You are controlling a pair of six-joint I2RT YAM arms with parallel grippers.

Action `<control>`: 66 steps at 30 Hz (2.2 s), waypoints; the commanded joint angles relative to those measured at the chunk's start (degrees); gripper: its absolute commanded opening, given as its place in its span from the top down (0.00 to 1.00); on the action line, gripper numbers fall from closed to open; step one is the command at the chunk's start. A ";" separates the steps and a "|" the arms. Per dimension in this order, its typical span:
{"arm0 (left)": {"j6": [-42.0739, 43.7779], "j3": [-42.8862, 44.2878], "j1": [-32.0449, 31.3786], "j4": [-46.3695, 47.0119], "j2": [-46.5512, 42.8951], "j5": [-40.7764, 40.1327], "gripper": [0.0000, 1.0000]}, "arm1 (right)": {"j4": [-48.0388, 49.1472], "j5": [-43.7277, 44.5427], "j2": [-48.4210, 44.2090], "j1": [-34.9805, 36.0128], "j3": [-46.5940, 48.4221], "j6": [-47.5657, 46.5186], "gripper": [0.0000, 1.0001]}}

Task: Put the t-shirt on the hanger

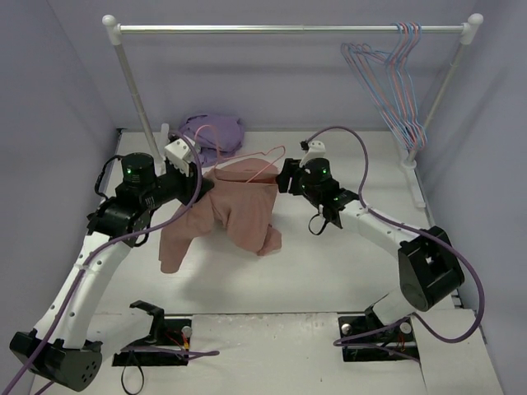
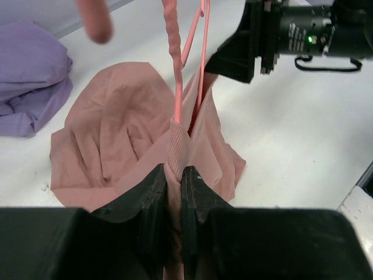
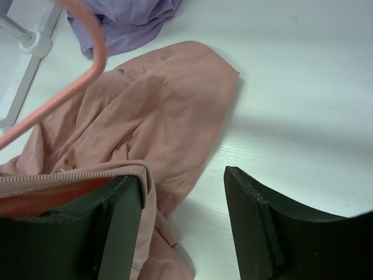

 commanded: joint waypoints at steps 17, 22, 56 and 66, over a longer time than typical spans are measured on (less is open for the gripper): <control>12.12 5.68 0.07 -6.00 -0.77 7.62 1.00 | -7.98 -9.78 0.98 -13.99 13.98 -15.08 0.43; 15.38 8.58 0.07 -11.21 2.40 8.32 1.00 | -7.71 -10.04 -0.69 -13.91 15.13 -16.84 0.46; 22.59 17.99 -0.72 -23.43 14.80 29.59 1.00 | -38.02 -31.40 11.69 -6.09 52.74 -34.41 0.83; 7.83 1.65 -0.20 0.73 9.26 34.34 1.00 | -40.23 -30.70 10.82 -6.08 46.07 -35.12 0.69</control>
